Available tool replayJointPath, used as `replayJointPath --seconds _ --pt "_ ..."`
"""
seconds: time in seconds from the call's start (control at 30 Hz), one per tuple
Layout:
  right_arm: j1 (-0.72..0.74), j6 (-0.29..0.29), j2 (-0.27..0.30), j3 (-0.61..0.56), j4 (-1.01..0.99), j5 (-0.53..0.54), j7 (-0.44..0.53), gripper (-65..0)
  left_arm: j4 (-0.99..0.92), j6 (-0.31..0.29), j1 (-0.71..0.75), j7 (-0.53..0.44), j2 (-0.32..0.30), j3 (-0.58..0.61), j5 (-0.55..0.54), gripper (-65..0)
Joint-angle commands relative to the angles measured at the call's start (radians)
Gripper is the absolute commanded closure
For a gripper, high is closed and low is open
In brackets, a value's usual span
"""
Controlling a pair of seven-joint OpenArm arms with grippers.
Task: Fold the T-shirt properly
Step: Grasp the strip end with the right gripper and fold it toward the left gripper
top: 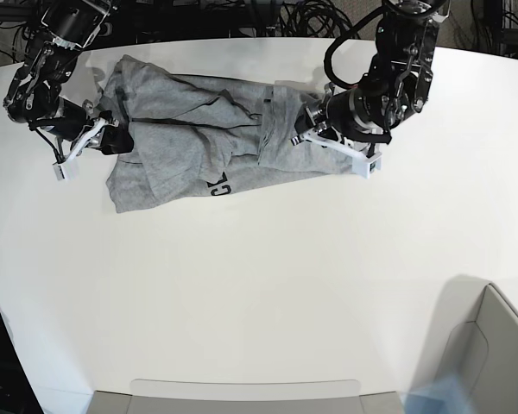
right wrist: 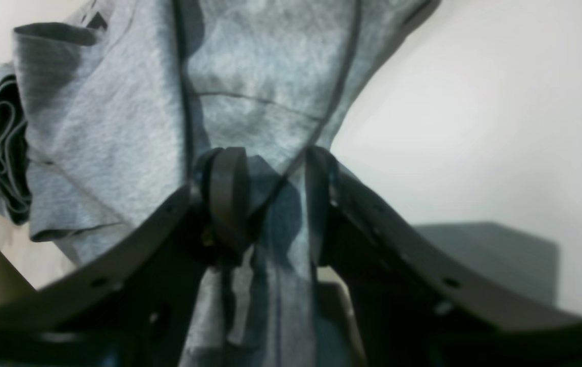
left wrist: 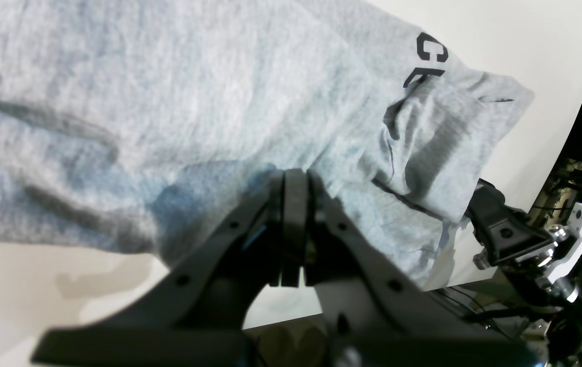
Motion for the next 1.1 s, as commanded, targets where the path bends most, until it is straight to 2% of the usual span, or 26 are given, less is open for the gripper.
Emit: replayJointPath --seconds 0.0,0.17,0.37,0.43,0.5,0.57,0.7,0.8,0.93,1.07 --pt "-0.028 0.016 -0.019 -0.031 -0.015 -0.133 -0.134 -20.7 0.005 0.039 -0.011 0.026 -0.003 -0.001 -0.032 0.0" --pt "-0.033 0.016 -0.060 -0.125 -0.015 -0.197 -0.134 -20.7 -0.020 0.038 -0.011 0.026 -0.003 -0.001 -0.032 0.0" --pt "0.013 0.016 -0.112 -0.131 -0.014 -0.326 -0.134 -19.4 -0.020 0.039 -0.011 0.026 -0.003 -0.001 -0.032 0.0" --pt "0.029 0.016 -0.118 -0.130 -0.014 -0.361 -0.134 -13.6 -0.020 0.039 -0.011 0.026 -0.003 -0.001 -0.032 0.0" --pt "0.056 0.016 -0.120 -0.128 -0.014 -0.400 -0.134 -2.1 -0.018 0.041 -0.011 0.026 -0.003 -0.001 -0.032 0.0" --pt "0.079 0.016 -0.120 -0.110 -0.014 -0.430 -0.134 0.0 -0.018 0.042 -0.011 0.026 -0.003 -0.001 -0.032 0.0" --pt "0.136 0.016 -0.109 -0.047 -0.014 -0.438 -0.134 0.0 -0.015 0.044 -0.010 0.026 -0.003 -0.002 -0.032 0.0" --pt "0.187 0.016 -0.105 0.052 -0.014 -0.449 -0.134 0.0 -0.013 0.044 -0.008 0.026 -0.003 -0.002 -0.034 0.0" --pt "0.251 0.016 -0.039 0.090 -0.014 -0.464 -0.134 0.0 -0.012 0.044 -0.008 0.026 -0.003 -0.002 -0.037 0.0" --pt "0.279 0.016 0.023 0.090 -0.017 -0.463 -0.038 0.0 -0.010 0.044 -0.008 0.026 -0.001 -0.002 -0.038 0.0"
